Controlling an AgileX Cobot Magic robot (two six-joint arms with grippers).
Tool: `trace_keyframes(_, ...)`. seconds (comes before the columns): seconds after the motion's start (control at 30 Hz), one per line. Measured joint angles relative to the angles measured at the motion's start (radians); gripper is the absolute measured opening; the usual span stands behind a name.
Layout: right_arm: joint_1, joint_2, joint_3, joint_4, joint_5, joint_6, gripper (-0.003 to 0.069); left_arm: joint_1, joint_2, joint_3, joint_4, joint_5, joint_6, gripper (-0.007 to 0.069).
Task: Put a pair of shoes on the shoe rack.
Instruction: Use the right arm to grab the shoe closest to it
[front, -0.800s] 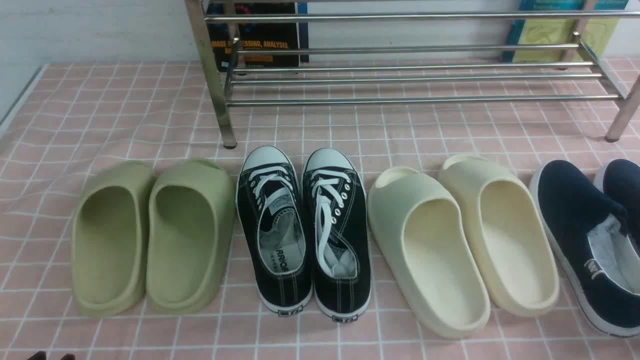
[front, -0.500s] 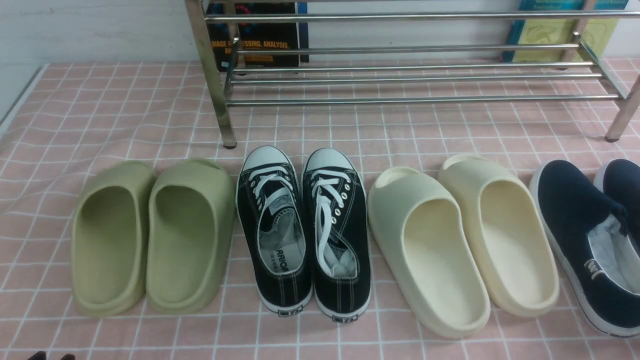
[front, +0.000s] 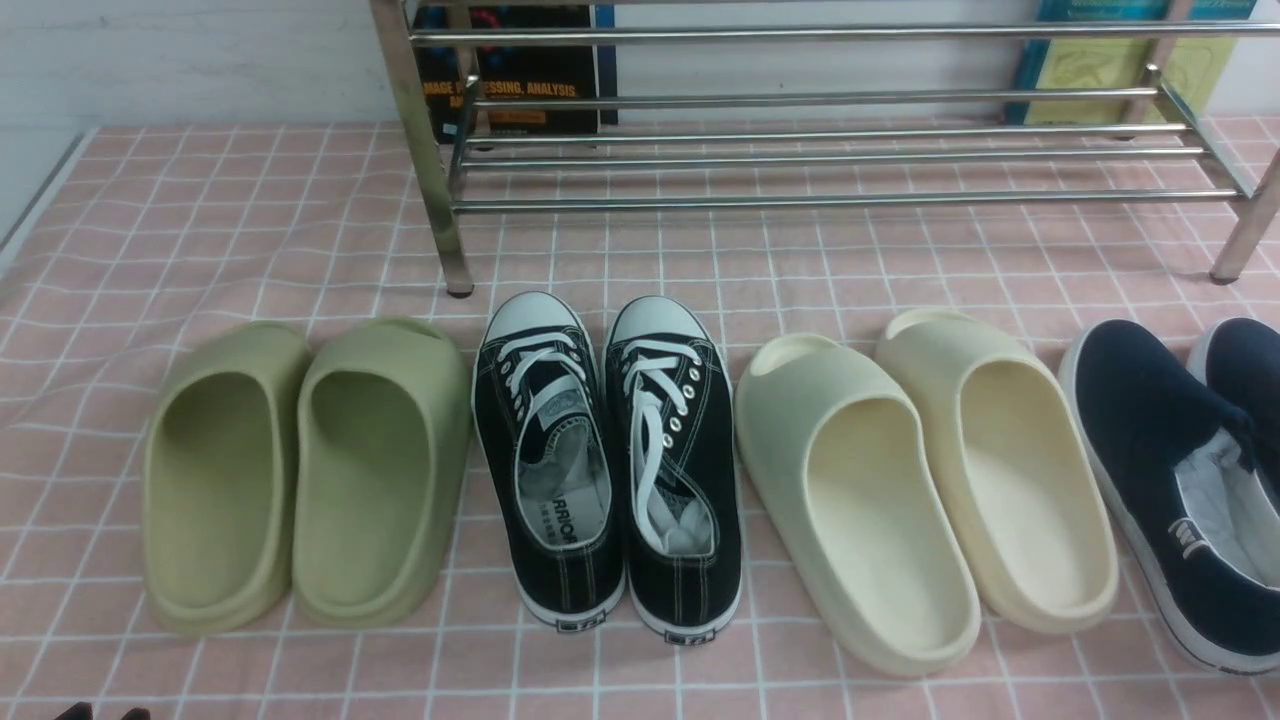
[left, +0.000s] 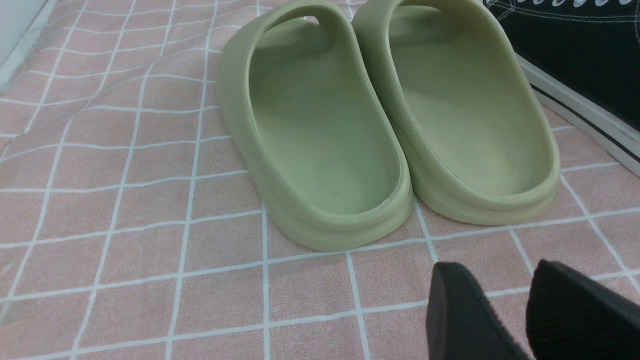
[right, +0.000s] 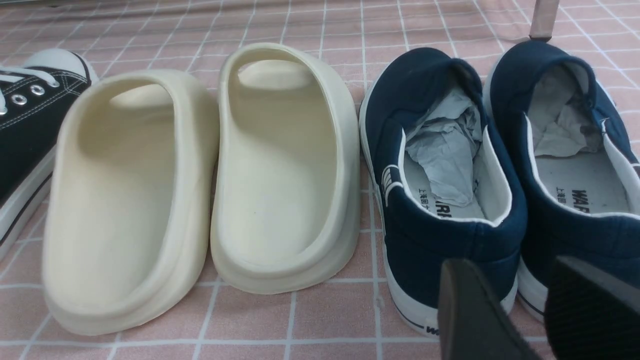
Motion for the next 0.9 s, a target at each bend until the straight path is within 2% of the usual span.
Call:
trace_keyframes(0.7, 0.000, 0.000, 0.001, -0.033, -0.013, 0.000, 0.0240, 0.000, 0.000, 0.000, 0.000, 0.000, 0.000, 0.0239)
trace_keyframes(0.83, 0.000, 0.000, 0.004, -0.034, -0.141, 0.000, 0.0240, 0.000, 0.000, 0.000, 0.000, 0.000, 0.000, 0.0239)
trace_keyframes(0.87, 0.000, 0.000, 0.004, -0.034, -0.198, -0.001, 0.0240, 0.000, 0.000, 0.000, 0.000, 0.000, 0.000, 0.0239)
trace_keyframes(0.9, 0.000, 0.000, 0.004, -0.034, -0.345, -0.001, 0.0240, 0.000, 0.000, 0.000, 0.000, 0.000, 0.000, 0.0239)
